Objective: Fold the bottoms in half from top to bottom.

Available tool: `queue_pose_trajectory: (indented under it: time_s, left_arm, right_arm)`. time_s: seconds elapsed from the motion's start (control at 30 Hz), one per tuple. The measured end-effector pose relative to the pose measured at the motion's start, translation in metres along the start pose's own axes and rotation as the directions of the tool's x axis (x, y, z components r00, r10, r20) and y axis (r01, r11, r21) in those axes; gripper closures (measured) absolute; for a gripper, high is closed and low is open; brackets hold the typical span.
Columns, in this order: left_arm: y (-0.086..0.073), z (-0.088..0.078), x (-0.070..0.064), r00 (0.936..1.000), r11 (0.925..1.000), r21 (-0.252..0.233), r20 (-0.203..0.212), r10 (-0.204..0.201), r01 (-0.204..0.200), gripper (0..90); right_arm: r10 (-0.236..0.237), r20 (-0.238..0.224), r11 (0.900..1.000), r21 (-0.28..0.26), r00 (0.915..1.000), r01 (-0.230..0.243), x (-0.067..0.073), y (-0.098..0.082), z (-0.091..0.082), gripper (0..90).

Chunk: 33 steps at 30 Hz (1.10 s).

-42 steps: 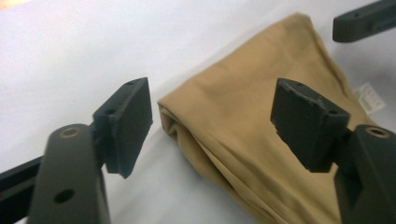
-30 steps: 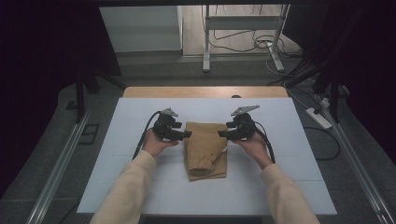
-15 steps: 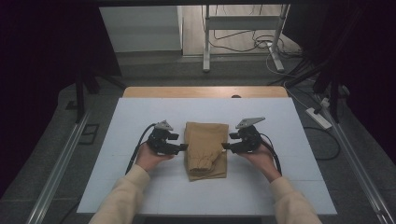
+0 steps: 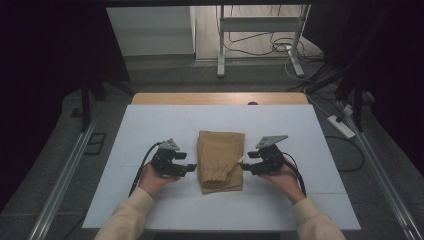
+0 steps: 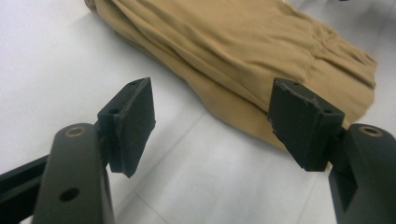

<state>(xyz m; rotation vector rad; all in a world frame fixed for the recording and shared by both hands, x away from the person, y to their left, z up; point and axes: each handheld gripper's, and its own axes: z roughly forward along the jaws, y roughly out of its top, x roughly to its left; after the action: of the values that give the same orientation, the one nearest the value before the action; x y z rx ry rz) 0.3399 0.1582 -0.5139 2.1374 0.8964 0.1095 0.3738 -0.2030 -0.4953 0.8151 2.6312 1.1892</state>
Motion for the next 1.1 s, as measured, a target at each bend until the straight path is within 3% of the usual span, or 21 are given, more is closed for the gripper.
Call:
queue_pose_trajectory:
  time_s: [0.33, 0.63, 1.1]
  left_arm:
    - [-0.025, -0.017, -0.007, 0.9998, 0.9999, -0.004, -0.017, -0.01, 0.01, 31.4]
    - [-0.049, -0.032, -0.011, 0.9993, 0.9996, 0.0, -0.025, -0.027, 0.027, 31.4]
    - [-0.066, -0.05, -0.015, 0.9981, 0.9982, -0.033, -0.034, -0.052, 0.051, 31.0]
  right_arm:
    - [0.007, 0.006, 1.0, -0.003, 1.0, -0.007, 0.009, -0.023, -0.02, 38.5]
    - [0.032, 0.023, 0.999, -0.001, 0.9992, -0.032, 0.007, -0.049, -0.041, 38.2]
    - [0.053, 0.024, 0.998, -0.025, 0.9983, -0.053, 0.005, -0.073, -0.064, 38.1]
